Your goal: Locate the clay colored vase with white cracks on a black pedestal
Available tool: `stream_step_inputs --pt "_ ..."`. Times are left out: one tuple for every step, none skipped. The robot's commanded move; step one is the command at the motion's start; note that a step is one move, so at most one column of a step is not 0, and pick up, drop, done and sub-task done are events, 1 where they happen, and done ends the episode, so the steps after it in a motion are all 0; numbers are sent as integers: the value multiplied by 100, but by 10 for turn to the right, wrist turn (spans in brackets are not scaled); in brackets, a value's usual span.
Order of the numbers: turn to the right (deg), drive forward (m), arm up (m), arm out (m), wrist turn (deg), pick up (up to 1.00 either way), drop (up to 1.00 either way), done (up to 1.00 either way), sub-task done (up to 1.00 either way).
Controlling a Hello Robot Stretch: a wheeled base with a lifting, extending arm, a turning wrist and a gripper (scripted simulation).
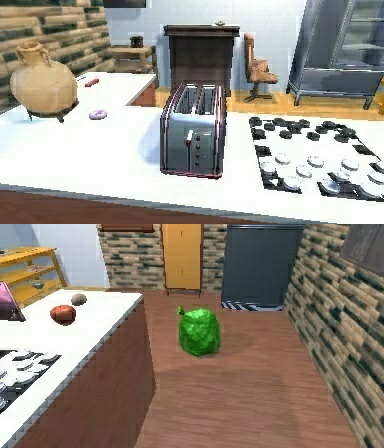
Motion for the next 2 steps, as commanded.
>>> stream_step_inputs --pt "-330 0 0 0 0 0 0 0 0" --pt "0 0 0 0 0 0 0 100 0"
